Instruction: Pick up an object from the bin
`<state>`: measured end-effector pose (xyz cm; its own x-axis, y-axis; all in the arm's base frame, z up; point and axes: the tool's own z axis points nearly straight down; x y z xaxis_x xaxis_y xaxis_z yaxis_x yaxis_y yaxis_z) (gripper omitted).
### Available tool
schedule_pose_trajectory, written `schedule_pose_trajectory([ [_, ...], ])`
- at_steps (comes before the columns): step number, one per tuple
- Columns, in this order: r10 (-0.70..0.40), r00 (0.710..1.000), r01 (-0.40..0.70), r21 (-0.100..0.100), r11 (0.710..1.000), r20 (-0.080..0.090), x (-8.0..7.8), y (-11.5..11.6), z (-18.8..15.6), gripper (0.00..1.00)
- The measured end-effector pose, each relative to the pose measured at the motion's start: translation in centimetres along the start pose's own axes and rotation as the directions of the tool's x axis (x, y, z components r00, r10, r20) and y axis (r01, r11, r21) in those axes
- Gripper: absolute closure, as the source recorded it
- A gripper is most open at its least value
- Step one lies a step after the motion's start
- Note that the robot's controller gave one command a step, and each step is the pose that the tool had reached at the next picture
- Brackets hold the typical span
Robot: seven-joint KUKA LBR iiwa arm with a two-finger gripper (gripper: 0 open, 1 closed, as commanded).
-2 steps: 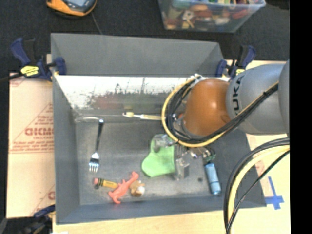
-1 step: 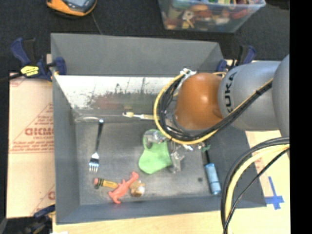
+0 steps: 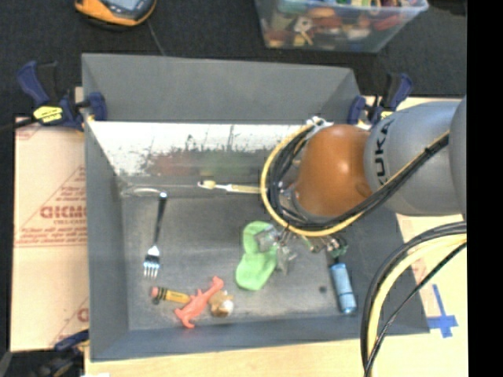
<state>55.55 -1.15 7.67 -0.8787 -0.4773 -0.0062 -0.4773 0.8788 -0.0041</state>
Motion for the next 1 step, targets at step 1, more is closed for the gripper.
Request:
schedule_pose_trajectory([
  [1,0.000,1.000,0.000,0.000,1.000,0.000,0.00,0.00,0.00,1.00],
])
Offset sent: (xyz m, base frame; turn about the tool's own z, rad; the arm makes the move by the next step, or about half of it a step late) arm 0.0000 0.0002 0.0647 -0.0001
